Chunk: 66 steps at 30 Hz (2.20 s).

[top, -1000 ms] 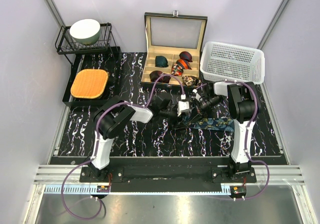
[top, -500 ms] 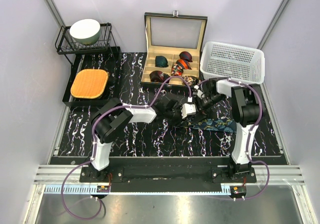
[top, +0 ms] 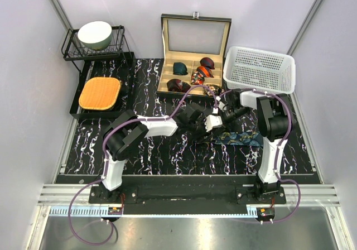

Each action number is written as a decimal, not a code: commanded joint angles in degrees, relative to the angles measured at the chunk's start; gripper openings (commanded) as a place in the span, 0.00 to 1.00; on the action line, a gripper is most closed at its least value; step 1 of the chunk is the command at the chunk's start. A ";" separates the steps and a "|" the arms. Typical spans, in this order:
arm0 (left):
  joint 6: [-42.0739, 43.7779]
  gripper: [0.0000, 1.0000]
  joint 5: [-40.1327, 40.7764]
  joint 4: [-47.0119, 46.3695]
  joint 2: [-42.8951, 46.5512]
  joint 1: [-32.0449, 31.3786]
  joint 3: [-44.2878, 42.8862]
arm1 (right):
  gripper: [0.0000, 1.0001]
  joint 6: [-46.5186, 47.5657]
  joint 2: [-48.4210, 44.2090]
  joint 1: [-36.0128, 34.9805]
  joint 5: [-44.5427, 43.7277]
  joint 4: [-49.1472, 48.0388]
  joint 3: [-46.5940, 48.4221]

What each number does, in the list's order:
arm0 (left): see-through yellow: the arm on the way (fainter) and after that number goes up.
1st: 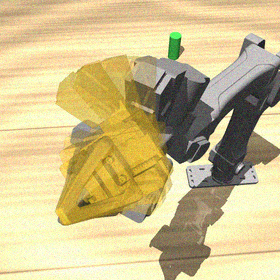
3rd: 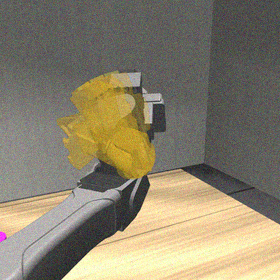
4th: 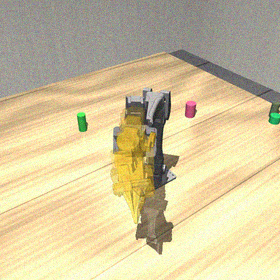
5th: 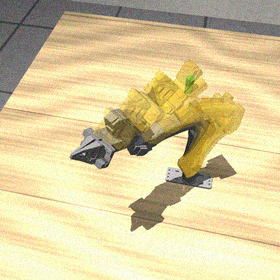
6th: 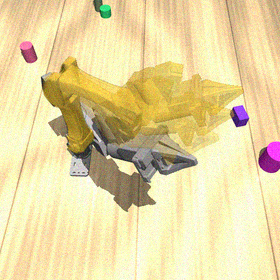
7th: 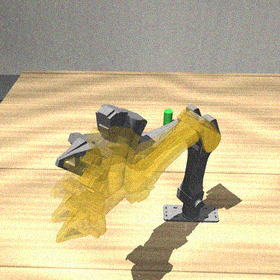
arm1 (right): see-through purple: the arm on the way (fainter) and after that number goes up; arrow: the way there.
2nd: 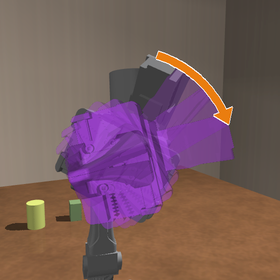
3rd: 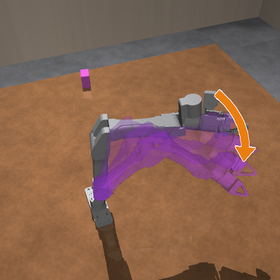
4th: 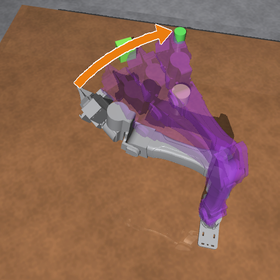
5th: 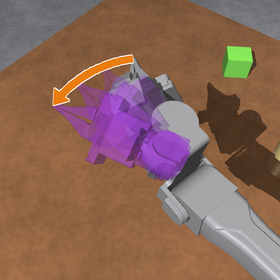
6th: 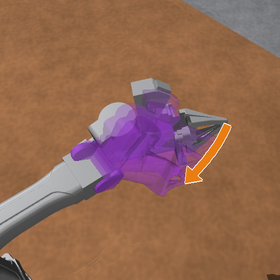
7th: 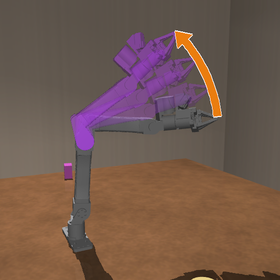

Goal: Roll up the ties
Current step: Roll the tie at the center of the board.

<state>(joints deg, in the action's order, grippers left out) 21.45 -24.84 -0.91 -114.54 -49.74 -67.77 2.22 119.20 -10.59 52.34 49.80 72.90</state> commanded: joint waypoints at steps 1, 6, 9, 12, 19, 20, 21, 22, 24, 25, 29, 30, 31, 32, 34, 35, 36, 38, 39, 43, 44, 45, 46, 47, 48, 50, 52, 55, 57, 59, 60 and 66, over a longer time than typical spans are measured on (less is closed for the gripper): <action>-0.53 0.57 -0.19 8.41 -3.68 0.51 4.82 | 0.00 2.88 4.11 -0.75 -11.01 -1.29 -0.13; -5.72 0.66 -15.20 -9.70 -1.04 5.60 12.21 | 0.00 5.86 5.25 -0.75 -12.61 -0.32 0.57; -6.77 0.67 -19.70 -18.33 -1.65 6.49 13.72 | 0.00 7.71 6.66 -0.66 -13.49 0.73 1.80; -5.90 0.62 -21.56 -20.98 -3.84 6.41 12.58 | 0.00 9.12 7.36 -0.75 -13.93 1.26 2.24; -0.90 0.42 -19.72 -11.42 -2.71 6.14 11.25 | 0.00 9.21 7.89 -1.10 -15.07 2.75 4.35; 0.51 0.46 -18.85 -10.79 -1.14 5.97 11.86 | 0.00 9.21 8.15 -1.10 -15.24 2.93 4.79; 0.78 0.51 -17.80 -10.78 -0.25 5.88 12.65 | 0.00 9.29 8.33 -1.36 -15.68 3.11 4.97; 0.87 0.61 -16.92 -10.87 0.37 5.70 13.62 | 0.00 9.38 8.51 -1.45 -15.95 3.37 5.14; 0.78 0.69 -15.51 -10.78 1.51 5.61 13.71 | 0.00 9.56 8.68 -2.24 -17.17 3.29 5.23; 0.87 0.73 -14.98 -11.30 1.77 5.53 13.54 | 0.00 9.56 8.60 -2.59 -17.53 3.02 5.23; 1.31 0.79 -13.48 -11.93 1.69 5.53 11.61 | 0.00 9.38 8.60 -3.38 -18.76 2.76 5.06; 1.40 0.80 -13.22 -12.53 1.69 5.53 11.34 | 0.00 9.47 8.60 -3.56 -18.94 2.76 5.06; 1.14 0.84 -12.17 -13.06 1.78 5.53 10.99 | 0.00 9.73 8.42 -3.65 -19.11 2.84 5.06; 1.05 0.86 -11.38 -13.24 1.69 5.44 10.47 | 0.00 9.91 8.33 -3.82 -19.11 2.76 5.14; 0.96 0.91 -10.58 -11.58 1.51 5.35 9.06 | 0.00 10.52 8.24 -4.09 -19.55 2.76 5.14; 1.05 0.98 -9.36 -11.57 1.69 5.35 8.71 | 0.00 10.61 8.33 -4.18 -19.64 2.84 5.23; 1.22 0.99 -9.18 -11.23 2.12 5.35 8.44 | 0.00 10.70 8.25 -4.26 -19.73 2.85 5.23; 2.45 0.99 -7.60 -10.96 2.48 5.26 8.18 | 0.00 11.05 8.51 -4.35 -19.90 2.85 5.49; 2.45 0.99 -8.20 -9.91 2.65 5.26 7.39 | 0.00 11.05 8.51 -4.35 -19.90 2.85 5.41; 8.16 0.99 -13.81 -6.66 2.13 5.00 6.42 | 0.00 11.49 8.68 -4.44 -19.73 2.93 5.49; 8.86 0.99 -14.79 -6.30 1.87 4.83 6.33 | 0.00 11.49 8.68 -4.44 -19.64 2.85 5.49; 9.65 0.99 -15.67 -5.86 1.78 4.65 6.24 | 0.00 11.58 8.77 -4.44 -19.55 3.02 5.67; 9.75 0.99 -16.37 -5.95 1.60 4.47 6.16 | 0.00 11.67 8.86 -4.44 -19.47 3.11 5.84; 10.01 0.99 -18.12 -5.86 1.08 4.38 5.98 | 0.00 11.67 8.95 -4.44 -19.20 3.02 5.93; 10.19 0.99 -18.49 -5.77 0.81 4.21 5.81 | 0.00 11.76 9.03 -4.44 -19.03 3.20 5.93; 10.36 0.99 -18.58 -5.77 0.11 3.42 4.93 | 0.00 12.02 9.21 -4.53 -18.85 3.46 6.11; 9.84 0.96 -17.79 -5.77 -0.50 2.81 3.36 | 0.00 12.28 9.30 -4.61 -18.85 3.46 6.11; 7.91 0.89 -17.87 -4.72 -2.17 2.45 0.54 | 0.00 12.98 9.30 -4.62 -18.76 3.81 6.20; 7.29 0.82 -18.40 -4.11 -3.14 2.45 -0.34 | 0.00 13.07 9.21 -4.62 -18.68 3.90 6.11; 7.46 0.69 -17.96 -3.06 -3.67 2.01 -1.31 | 0.00 13.07 9.21 -4.62 -18.41 3.90 6.11; 7.72 0.65 -18.05 -1.74 -3.76 2.01 -1.23 | 0.00 12.99 9.12 -4.62 -18.32 3.90 6.11; 9.40 0.42 -16.65 0.20 -1.21 2.98 5.61 | 0.00 13.25 8.51 -4.70 -17.62 4.51 7.25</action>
<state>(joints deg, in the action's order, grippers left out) 30.06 -42.09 -5.34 -116.95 -47.35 -67.05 11.77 125.45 -14.00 44.64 60.47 79.50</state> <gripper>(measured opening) 0.520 0.011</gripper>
